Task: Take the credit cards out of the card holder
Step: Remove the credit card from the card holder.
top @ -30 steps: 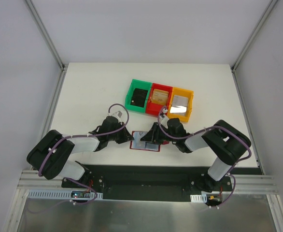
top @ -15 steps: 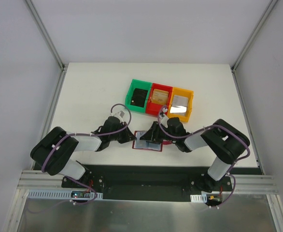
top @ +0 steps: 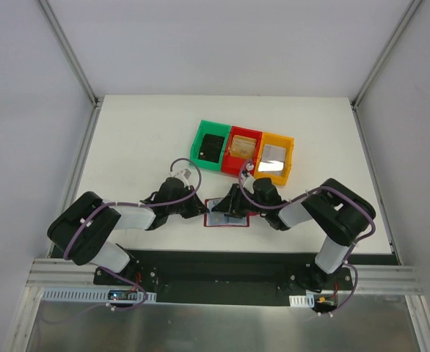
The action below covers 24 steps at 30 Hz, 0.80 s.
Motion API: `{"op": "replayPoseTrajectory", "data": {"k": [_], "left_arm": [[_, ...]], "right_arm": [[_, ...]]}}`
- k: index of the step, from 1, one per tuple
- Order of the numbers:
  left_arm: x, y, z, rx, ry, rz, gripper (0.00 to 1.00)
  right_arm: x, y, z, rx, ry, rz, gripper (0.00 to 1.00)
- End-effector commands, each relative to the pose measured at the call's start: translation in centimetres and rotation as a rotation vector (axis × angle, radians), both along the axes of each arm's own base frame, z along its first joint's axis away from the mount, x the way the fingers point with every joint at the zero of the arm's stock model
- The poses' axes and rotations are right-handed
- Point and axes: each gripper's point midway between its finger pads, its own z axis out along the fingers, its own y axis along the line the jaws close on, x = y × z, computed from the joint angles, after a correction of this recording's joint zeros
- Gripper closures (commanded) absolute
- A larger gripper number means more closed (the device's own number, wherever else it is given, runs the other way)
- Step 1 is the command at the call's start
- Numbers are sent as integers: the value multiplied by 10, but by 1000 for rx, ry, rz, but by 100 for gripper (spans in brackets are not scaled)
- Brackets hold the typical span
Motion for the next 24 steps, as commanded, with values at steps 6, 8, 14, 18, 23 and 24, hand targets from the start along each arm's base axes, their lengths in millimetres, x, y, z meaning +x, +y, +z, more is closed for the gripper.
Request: {"op": "replayPoseTrajectory", "data": {"k": [6, 8, 14, 18, 23, 24], "left_arm": [[-17, 11, -21, 74, 79, 14, 100], [-17, 14, -23, 87, 86, 27, 100], [-16, 19, -22, 104, 81, 47, 100], [-16, 21, -23, 112, 78, 52, 100], [-17, 22, -24, 114, 82, 53, 100], [-17, 22, -24, 114, 82, 53, 100]], "right_arm": [[4, 10, 32, 101, -69, 29, 57], [4, 8, 31, 99, -67, 24, 57], [4, 3, 32, 99, -71, 18, 58], [3, 0, 33, 100, -72, 13, 58], [3, -4, 32, 97, -76, 7, 58], [2, -4, 32, 96, -75, 8, 58]]}}
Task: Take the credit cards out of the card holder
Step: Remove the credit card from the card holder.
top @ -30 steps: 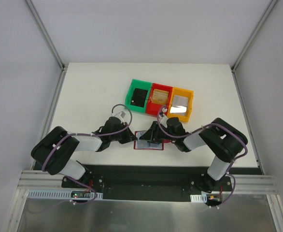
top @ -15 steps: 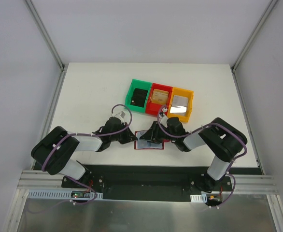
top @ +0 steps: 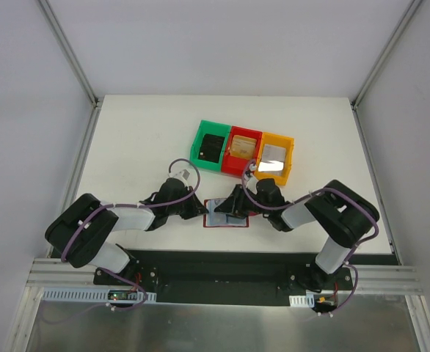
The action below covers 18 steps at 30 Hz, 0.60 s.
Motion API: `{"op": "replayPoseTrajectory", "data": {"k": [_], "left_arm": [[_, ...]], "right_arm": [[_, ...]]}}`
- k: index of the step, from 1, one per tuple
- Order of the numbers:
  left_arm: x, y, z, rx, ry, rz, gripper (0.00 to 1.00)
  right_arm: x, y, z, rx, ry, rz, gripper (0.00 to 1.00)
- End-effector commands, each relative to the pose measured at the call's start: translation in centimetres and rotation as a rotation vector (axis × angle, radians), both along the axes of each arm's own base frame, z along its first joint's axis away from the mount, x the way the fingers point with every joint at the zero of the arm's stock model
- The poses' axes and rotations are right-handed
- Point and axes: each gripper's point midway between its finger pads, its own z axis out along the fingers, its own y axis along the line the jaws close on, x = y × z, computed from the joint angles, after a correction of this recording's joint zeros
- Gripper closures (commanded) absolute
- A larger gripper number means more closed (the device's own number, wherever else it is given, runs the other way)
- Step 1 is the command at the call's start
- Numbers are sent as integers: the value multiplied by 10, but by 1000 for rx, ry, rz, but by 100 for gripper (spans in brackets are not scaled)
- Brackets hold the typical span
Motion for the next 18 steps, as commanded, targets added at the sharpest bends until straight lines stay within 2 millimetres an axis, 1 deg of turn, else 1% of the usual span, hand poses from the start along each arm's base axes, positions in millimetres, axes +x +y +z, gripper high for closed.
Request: {"op": "replayPoseTrajectory", "data": {"k": [1, 5, 13, 18], "left_arm": [[-16, 17, -22, 95, 61, 12, 100], [-17, 18, -23, 99, 63, 11, 100], [-16, 20, -25, 102, 68, 20, 100], [-16, 21, -24, 103, 64, 22, 100]], "right_arm": [[3, 4, 31, 86, -81, 16, 58], [4, 2, 32, 88, -84, 10, 59], [2, -4, 28, 79, -79, 3, 59], [3, -6, 30, 80, -86, -2, 60]]}}
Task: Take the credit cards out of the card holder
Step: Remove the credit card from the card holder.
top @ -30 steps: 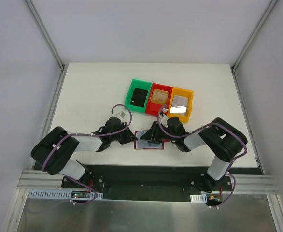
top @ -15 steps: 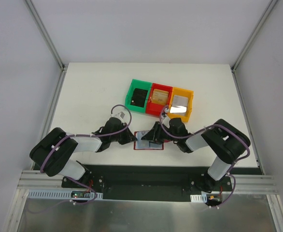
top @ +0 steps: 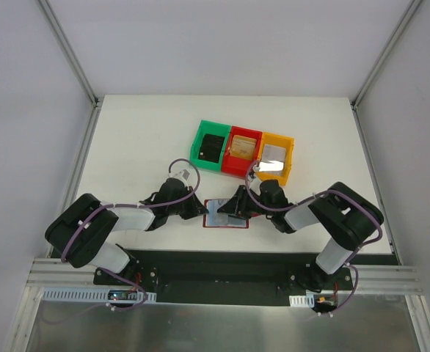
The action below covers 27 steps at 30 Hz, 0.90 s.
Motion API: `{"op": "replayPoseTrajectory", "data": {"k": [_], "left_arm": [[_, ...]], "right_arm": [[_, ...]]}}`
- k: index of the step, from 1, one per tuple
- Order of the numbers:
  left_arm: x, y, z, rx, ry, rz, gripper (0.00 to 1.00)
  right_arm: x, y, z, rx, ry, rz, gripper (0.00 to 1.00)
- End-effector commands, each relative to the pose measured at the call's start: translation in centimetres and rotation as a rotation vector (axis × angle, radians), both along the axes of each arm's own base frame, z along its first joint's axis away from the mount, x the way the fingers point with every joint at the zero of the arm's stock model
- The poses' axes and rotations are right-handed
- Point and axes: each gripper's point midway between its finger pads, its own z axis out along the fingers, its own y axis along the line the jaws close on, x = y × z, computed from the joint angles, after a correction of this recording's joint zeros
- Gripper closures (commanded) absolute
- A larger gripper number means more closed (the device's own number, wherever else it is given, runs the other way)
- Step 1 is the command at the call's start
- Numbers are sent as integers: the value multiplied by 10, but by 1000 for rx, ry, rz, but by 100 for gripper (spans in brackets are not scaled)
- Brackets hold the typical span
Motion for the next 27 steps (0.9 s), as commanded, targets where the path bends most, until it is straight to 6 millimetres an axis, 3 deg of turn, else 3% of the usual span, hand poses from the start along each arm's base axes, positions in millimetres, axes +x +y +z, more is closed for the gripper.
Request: {"op": "replayPoseTrajectory", "data": {"k": [1, 12, 27], "left_arm": [[-17, 21, -24, 98, 67, 18, 100], [-15, 26, -23, 98, 60, 30, 100], [-12, 27, -19, 93, 46, 30, 100]], "right_arm": [[5, 2, 29, 79, -87, 8, 60], [5, -5, 27, 71, -89, -1, 66], [8, -9, 22, 62, -72, -13, 89]]}}
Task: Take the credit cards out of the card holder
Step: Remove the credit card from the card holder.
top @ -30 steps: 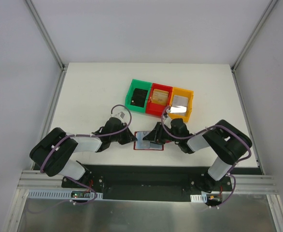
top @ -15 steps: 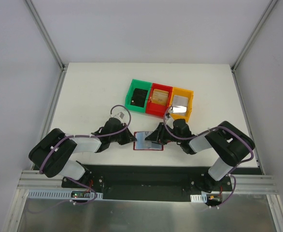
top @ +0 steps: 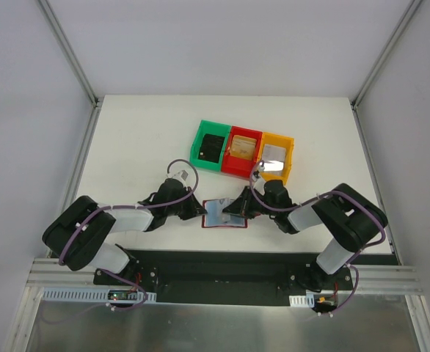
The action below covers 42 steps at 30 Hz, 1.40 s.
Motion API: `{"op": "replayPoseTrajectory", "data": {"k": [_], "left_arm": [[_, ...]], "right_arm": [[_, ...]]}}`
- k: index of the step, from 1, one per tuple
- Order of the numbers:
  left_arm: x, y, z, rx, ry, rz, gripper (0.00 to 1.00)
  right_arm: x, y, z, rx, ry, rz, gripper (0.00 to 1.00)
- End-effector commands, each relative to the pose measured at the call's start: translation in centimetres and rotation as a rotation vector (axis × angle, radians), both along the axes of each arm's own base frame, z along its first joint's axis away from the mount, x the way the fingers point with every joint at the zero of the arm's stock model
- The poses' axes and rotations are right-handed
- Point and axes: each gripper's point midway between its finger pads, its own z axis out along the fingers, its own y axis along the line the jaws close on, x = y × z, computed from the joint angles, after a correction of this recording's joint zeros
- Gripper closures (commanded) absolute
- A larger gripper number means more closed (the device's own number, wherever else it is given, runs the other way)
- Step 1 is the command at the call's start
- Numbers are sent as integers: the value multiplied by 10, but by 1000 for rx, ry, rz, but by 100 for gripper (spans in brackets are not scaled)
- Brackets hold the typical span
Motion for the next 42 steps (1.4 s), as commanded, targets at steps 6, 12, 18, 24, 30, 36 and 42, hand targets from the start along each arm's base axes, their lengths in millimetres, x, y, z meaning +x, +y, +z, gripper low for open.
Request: {"op": "replayPoseTrajectory", "data": {"k": [6, 12, 18, 24, 30, 36, 42], "left_arm": [[-10, 23, -18, 84, 39, 27, 100], [-9, 24, -17, 81, 33, 28, 100], [-8, 25, -14, 76, 22, 27, 100], [-5, 21, -5, 63, 0, 12, 97], [-1, 20, 10, 65, -35, -5, 72], [9, 26, 52, 67, -160, 8, 59], [17, 22, 105, 18, -307, -14, 50]], "right_arm": [[5, 2, 22, 57, -76, 15, 99], [3, -6, 17, -9, -91, 27, 99], [3, -15, 21, -69, -126, 41, 100], [2, -21, 27, -120, -146, 64, 100], [0, -29, 41, -160, -195, 82, 100], [1, -46, 76, -280, -309, 99, 99], [3, -68, 113, -418, -420, 128, 100]]}}
